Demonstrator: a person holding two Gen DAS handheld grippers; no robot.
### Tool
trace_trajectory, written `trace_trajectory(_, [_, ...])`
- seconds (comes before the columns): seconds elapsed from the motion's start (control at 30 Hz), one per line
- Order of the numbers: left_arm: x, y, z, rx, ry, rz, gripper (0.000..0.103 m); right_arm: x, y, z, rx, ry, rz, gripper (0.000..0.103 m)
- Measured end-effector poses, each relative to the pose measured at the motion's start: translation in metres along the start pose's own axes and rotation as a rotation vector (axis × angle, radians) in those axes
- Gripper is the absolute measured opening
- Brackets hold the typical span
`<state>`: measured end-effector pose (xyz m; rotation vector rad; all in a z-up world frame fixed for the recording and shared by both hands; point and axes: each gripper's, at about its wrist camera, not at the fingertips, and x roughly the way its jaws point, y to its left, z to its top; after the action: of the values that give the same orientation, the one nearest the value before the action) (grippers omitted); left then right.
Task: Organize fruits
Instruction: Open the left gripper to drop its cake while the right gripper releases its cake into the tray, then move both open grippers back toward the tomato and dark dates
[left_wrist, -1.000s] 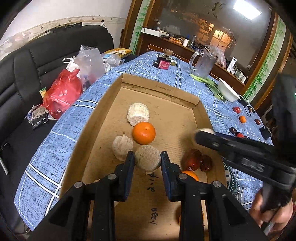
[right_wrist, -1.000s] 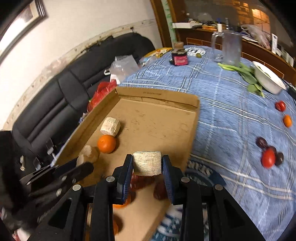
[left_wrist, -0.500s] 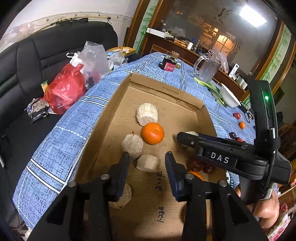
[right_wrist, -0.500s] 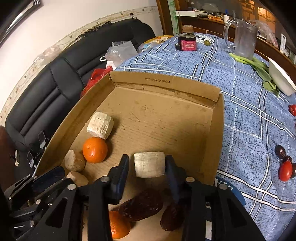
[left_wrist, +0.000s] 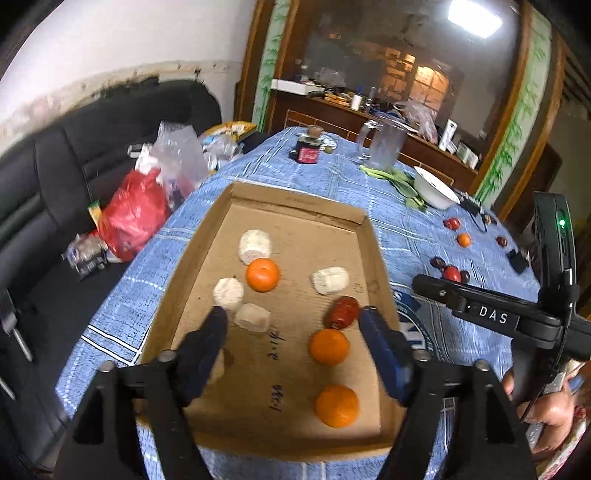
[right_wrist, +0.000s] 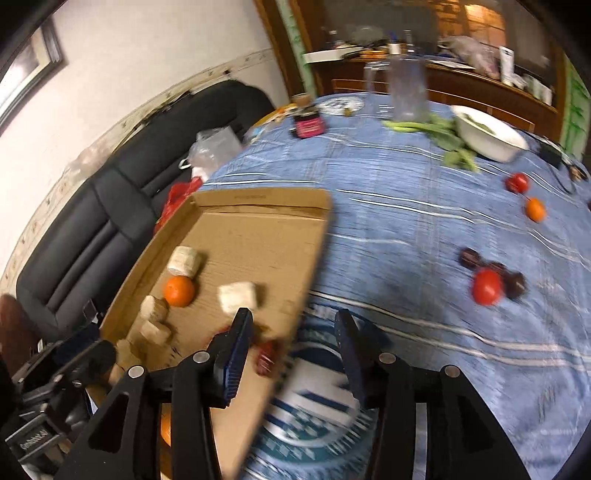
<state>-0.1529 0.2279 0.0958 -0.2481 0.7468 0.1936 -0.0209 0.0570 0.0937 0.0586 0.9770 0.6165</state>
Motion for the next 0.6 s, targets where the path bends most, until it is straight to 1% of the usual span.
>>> trace_trajectory(0.03, [-0.003, -0.005, -0.001, 0.016, -0.005, -0.004, 0.078, -0.004, -0.006, -0.003, 0.010, -0.003, -0.004, 0.050])
trace_trajectory(0.1, [-0.013, -0.025, -0.005, 0.060, -0.015, -0.037, 0.078, -0.019, -0.025, -0.010, 0.051, -0.016, -0.013, 0.050])
trace_trajectory(0.2, [-0.024, -0.047, -0.009, 0.108, -0.029, -0.059, 0.078, -0.042, -0.048, -0.021, 0.097, -0.046, -0.029, 0.050])
trace_trajectory(0.27, [-0.029, -0.056, -0.010, 0.124, -0.036, -0.072, 0.078, -0.058, -0.063, -0.027, 0.116, -0.067, -0.049, 0.050])
trace_trajectory(0.4, [-0.036, -0.067, -0.014, 0.127, -0.037, -0.088, 0.078, -0.084, -0.094, -0.040, 0.160, -0.101, -0.088, 0.050])
trace_trajectory(0.47, [-0.034, -0.071, -0.016, 0.126, -0.028, -0.097, 0.078, -0.092, -0.109, -0.046, 0.183, -0.108, -0.108, 0.054])
trace_trajectory(0.6, [-0.022, -0.084, -0.022, 0.134, 0.008, -0.117, 0.078, -0.095, -0.137, -0.056, 0.221, -0.105, -0.135, 0.055])
